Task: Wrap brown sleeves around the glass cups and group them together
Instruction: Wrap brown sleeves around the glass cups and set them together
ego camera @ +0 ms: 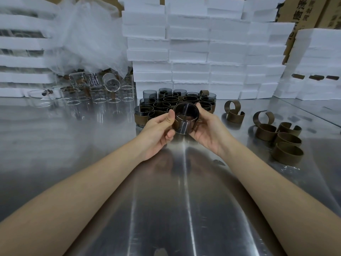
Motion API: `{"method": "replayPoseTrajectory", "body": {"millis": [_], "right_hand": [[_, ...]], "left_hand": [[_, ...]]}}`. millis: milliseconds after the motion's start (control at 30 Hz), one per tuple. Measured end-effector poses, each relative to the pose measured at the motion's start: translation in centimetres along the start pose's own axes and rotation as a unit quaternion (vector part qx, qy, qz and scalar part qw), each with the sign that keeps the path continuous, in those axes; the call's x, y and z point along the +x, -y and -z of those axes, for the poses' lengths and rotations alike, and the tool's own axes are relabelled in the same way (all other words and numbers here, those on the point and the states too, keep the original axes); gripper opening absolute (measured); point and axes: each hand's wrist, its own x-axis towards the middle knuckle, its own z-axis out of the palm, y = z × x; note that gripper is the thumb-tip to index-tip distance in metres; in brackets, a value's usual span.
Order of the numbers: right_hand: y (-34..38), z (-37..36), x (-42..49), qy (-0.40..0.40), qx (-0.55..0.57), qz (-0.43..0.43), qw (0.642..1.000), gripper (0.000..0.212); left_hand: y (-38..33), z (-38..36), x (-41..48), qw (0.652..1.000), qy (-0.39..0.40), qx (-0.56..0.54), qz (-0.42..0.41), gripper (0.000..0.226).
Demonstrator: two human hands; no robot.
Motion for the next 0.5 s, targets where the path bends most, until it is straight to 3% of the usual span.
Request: {"method": "replayPoseTrajectory", "body": {"millis": [100, 267, 500], "right_hand": [[-0.04, -0.05, 0.00, -0.004, 0.003, 0.004, 1.000, 0.046], [-0.09, 0.05, -0.06, 0.008, -0.011, 0.028, 1.000, 0.031], [0.06, -0.11, -0.23, 0.047, 0.025, 0.025, 0.998, 0.034]], "left_hand": [[0.12, 0.02, -0.06, 1.000, 0.004, 0.018, -0.009, 0.033], [0.28, -0.46, -0.32, 0.999, -0.014, 0.017, -0.048, 0.050], [0.56, -0.79, -0.83, 0.972, -0.047, 0.159, -0.165, 0.068]]}}
